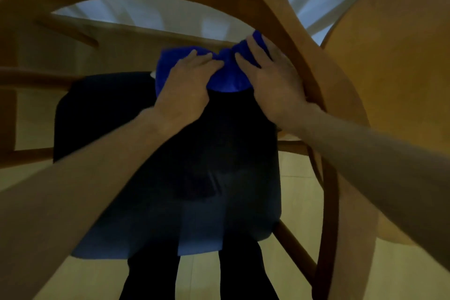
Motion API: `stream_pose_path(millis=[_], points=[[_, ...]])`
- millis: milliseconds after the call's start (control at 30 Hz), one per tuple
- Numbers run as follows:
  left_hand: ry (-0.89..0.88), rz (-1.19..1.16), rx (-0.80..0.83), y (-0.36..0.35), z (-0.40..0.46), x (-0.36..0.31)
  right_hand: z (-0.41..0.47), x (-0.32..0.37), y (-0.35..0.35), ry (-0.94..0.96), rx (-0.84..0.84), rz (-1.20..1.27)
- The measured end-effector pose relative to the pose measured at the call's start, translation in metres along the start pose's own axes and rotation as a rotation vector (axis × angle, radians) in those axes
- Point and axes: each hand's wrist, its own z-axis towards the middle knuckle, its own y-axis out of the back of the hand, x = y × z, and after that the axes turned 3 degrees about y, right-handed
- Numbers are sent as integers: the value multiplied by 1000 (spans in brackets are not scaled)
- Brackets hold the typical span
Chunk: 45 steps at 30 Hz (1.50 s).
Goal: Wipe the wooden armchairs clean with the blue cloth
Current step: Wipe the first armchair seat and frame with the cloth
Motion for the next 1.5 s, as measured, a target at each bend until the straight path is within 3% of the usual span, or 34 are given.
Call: stream_pose_path(millis=[133, 233, 467, 667, 800, 1033, 1167, 1367, 1433, 1500], points=[[33, 265, 294, -33, -16, 15, -3, 7, -34, 2, 319, -138], [45, 265, 251, -53, -40, 12, -18, 26, -49, -90, 288, -161], [-15, 298, 334, -56, -63, 11, -54, 42, -48, -125, 357, -38], [-91, 335, 359, -89, -122, -7, -127, 58, -54, -214, 546, 129], [-122, 349, 480, -103, -148, -14, -159, 72, -48, -279, 717, 301], [-130, 238, 573, -93, -165, -14, -152, 62, -32, -229, 874, 370], [-65, 73, 359, -58, -136, -14, -126, 37, -1, -289, 669, 422], [-60, 20, -32, -16, -69, -14, -90, 20, 18, -233, 57, 340], [-111, 108, -56, -18, -57, -10, -83, 18, 6, -246, 32, 286], [-156, 206, 46, -31, -57, -3, -88, 19, -14, -294, 129, 288]])
